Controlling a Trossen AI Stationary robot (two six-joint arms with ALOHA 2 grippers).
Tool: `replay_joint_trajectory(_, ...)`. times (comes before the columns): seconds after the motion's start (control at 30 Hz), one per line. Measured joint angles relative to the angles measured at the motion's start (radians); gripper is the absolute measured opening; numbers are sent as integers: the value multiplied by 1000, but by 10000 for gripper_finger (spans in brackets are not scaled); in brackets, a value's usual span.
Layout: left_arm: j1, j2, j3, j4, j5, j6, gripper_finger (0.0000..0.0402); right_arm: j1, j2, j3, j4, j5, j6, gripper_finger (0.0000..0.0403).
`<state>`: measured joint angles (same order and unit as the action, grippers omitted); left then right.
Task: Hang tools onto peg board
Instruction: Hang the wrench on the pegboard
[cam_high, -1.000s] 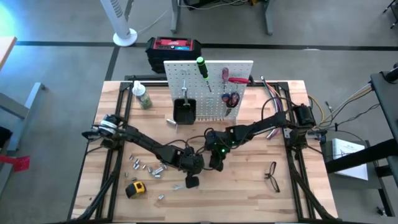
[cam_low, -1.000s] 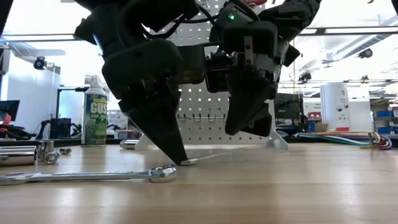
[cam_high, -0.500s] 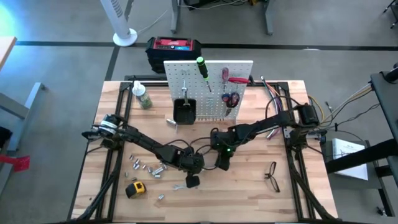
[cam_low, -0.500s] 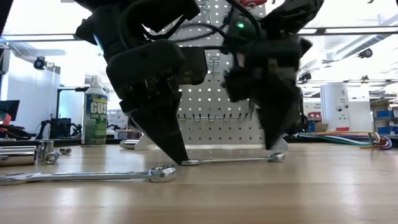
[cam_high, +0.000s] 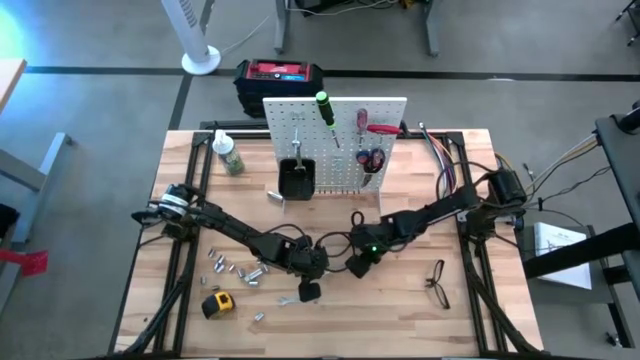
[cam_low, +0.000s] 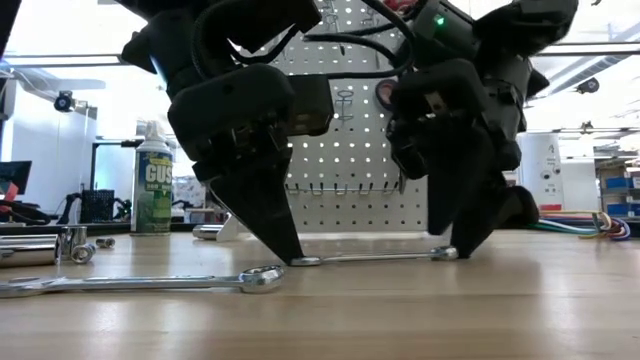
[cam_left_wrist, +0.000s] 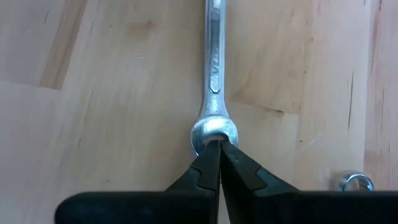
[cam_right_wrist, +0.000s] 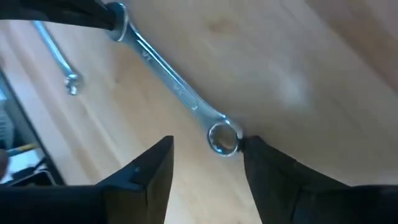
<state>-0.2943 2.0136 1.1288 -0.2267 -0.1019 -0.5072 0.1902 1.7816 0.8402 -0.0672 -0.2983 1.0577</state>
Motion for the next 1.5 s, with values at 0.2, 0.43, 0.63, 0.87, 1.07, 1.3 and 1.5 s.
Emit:
replay_joint_trajectory(0.2, 0, 0, -2, 2, 3, 0, 0, 7, 3, -56, 151, -18, 72, 177)
replay_joint_trajectory(0.43, -2, 0, -3, 8, -7, -24, 0, 14, 3, -110, 277, -37, 96, 176)
replay_joint_trajectory(0.63, -2, 0, -3, 10, -11, -25, 0, 15, 8, -111, 223, -51, 11, 175)
replay_joint_trajectory(0.87, -2, 0, -4, 17, -13, -30, 0, 13, 53, -109, 218, -101, -4, 147)
replay_joint_trajectory(1.07, -1, 1, -4, 17, -13, -45, 0, 18, -17, -116, 113, -125, 26, 109)
replay_joint_trajectory(1.3, -1, 1, -5, 18, -13, -45, 0, 65, -219, -128, -141, 72, 111, 109)
replay_joint_trajectory(1.5, -1, 1, -6, 29, -27, -45, 0, 104, -205, -143, -31, 85, 244, 133)
